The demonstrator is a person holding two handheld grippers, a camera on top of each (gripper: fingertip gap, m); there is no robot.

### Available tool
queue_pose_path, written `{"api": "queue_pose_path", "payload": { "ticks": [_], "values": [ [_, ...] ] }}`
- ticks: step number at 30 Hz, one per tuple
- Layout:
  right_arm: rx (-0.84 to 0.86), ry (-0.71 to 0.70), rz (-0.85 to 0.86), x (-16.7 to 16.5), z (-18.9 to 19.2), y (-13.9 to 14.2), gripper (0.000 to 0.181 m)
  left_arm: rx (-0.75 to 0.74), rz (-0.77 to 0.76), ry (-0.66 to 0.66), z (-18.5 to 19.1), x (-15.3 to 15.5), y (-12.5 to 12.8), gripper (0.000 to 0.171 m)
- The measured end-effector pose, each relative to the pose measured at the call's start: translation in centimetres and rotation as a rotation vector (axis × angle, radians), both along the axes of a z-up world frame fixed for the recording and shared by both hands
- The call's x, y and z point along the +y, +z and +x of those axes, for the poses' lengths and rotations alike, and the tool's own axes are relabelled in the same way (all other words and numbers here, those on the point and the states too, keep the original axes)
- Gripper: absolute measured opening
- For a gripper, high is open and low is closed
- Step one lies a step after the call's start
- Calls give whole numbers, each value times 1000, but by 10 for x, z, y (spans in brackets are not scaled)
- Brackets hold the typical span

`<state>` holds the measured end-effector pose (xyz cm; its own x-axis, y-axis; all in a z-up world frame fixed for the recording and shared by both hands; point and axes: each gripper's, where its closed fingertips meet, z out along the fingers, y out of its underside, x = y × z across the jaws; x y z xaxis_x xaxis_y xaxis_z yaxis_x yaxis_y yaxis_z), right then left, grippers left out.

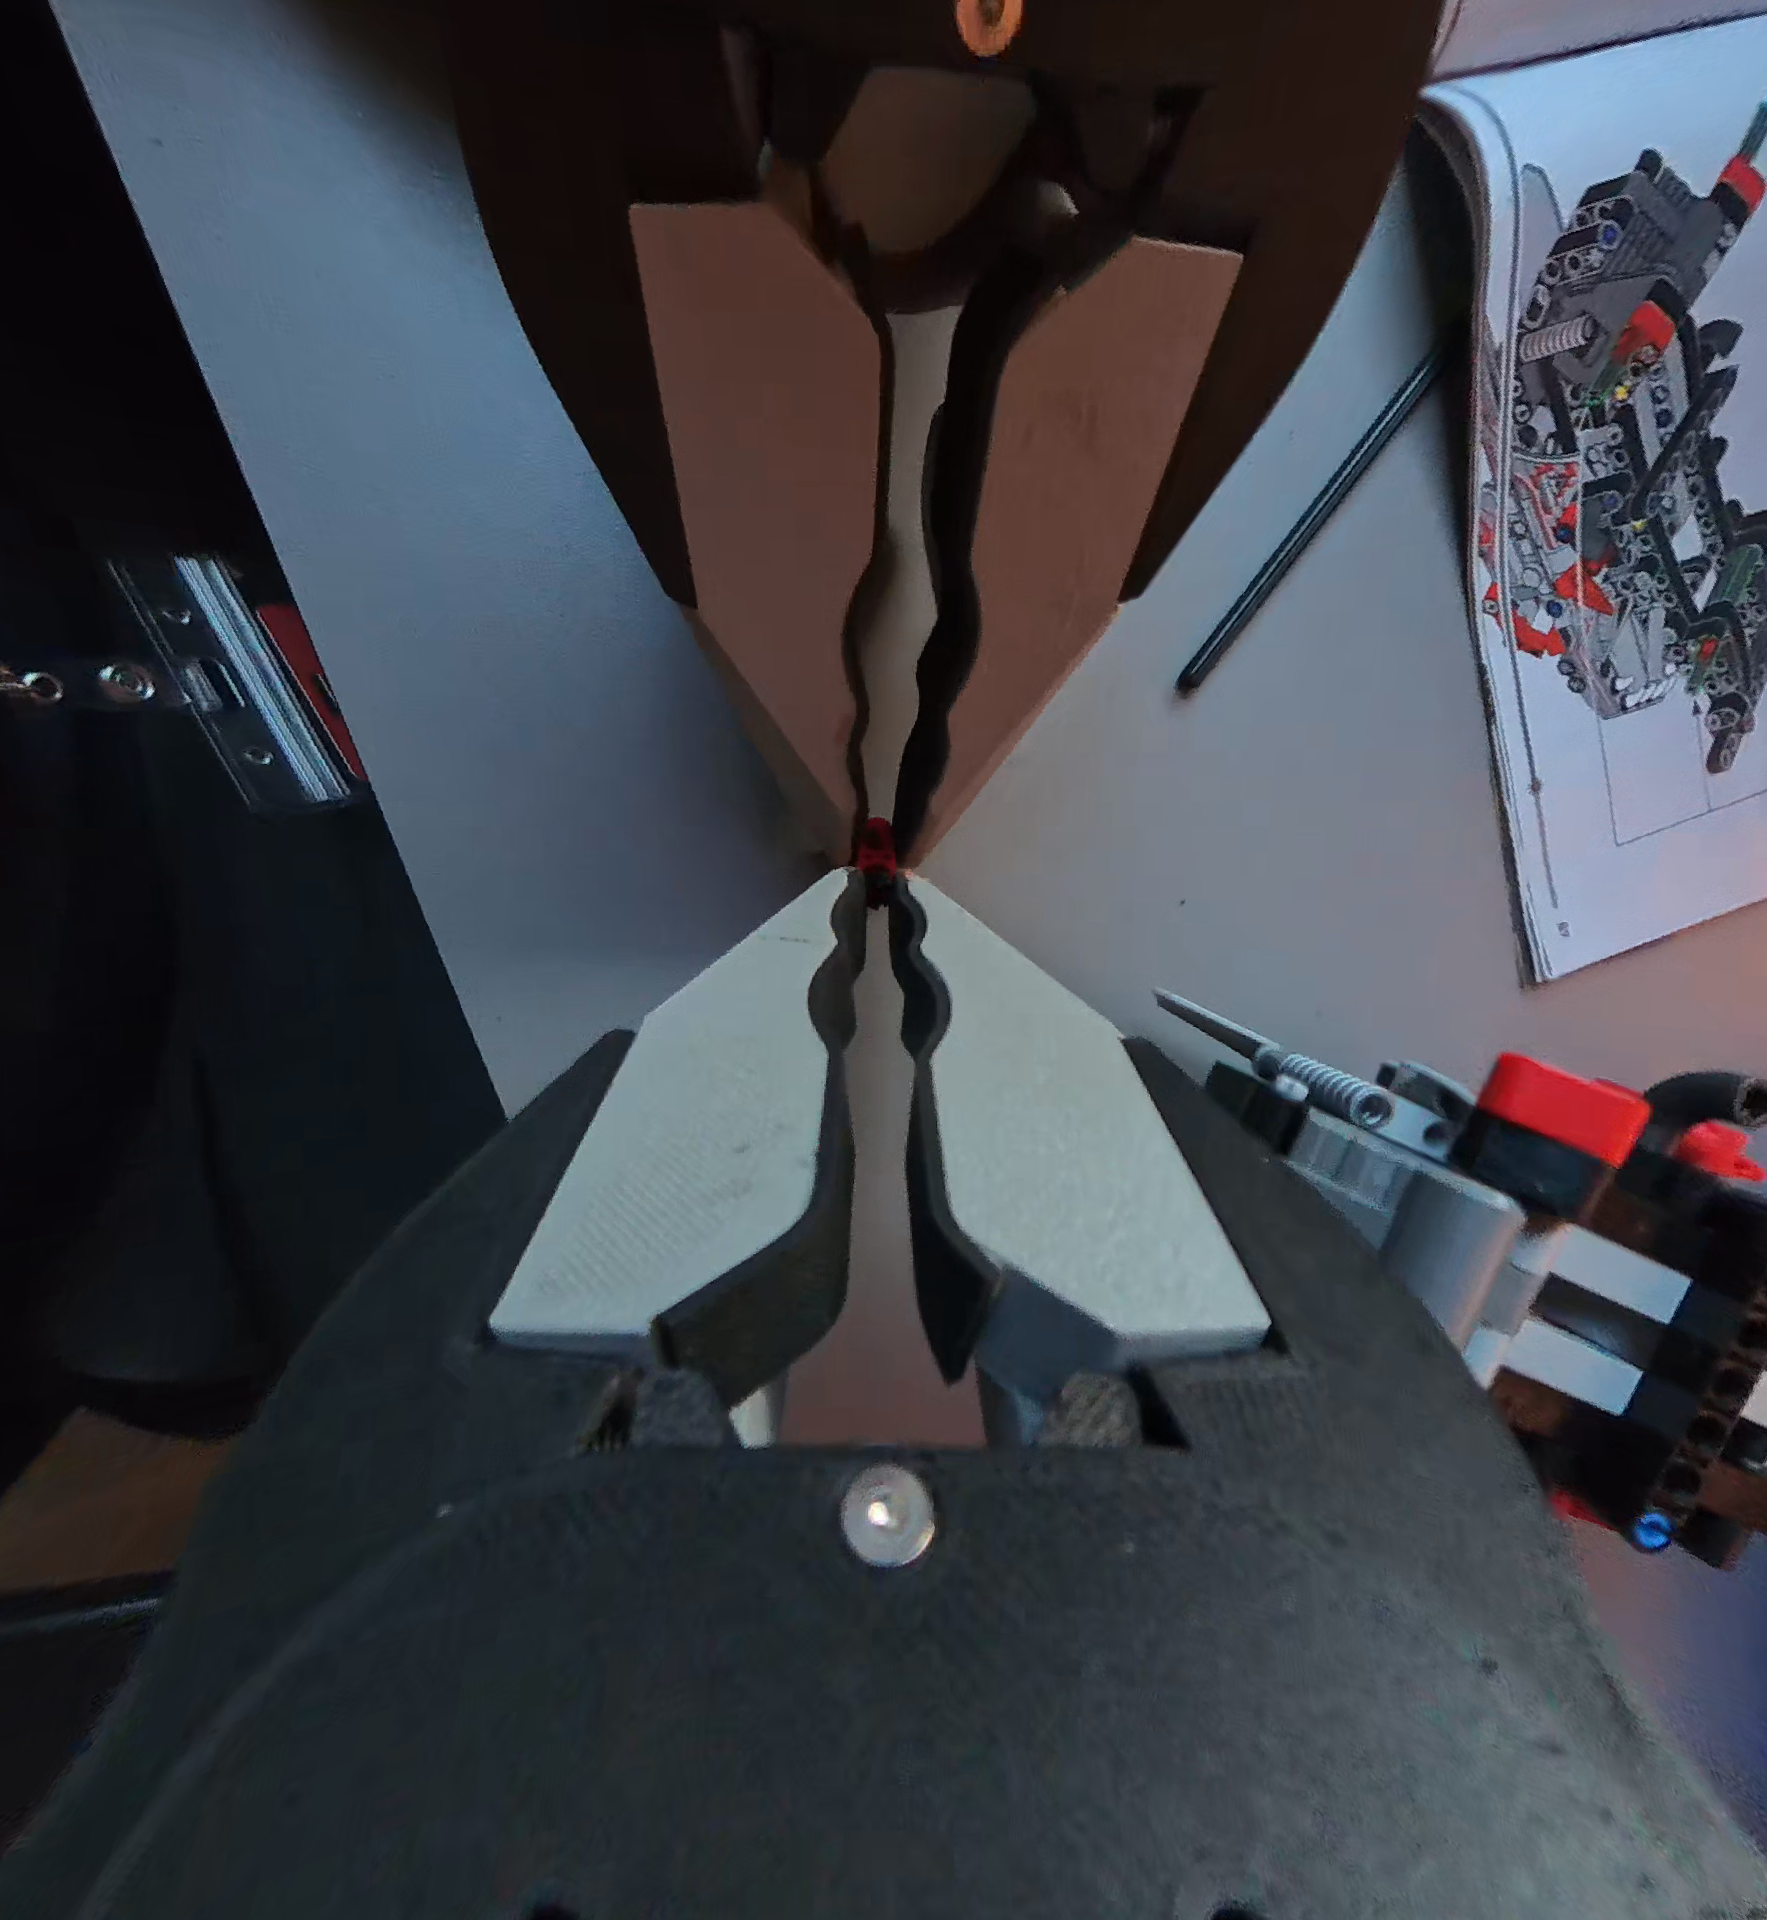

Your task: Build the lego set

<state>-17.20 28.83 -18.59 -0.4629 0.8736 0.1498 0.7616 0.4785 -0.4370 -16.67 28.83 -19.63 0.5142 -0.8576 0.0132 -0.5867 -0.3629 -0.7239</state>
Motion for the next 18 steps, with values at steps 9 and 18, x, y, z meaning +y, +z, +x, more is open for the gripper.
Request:
{"api": "queue_pose_path", "payload": {
  "ticks": [9, 18],
  "values": [
    [-30, 16, -13, 0, -4, -6, 2, 7, 13, 11, -1, 0, 0, 5],
    [190, -180, -154, 4, 8, 13, 10, 19, 35, 2, 0, -2, 0, 4]
  ]
}}
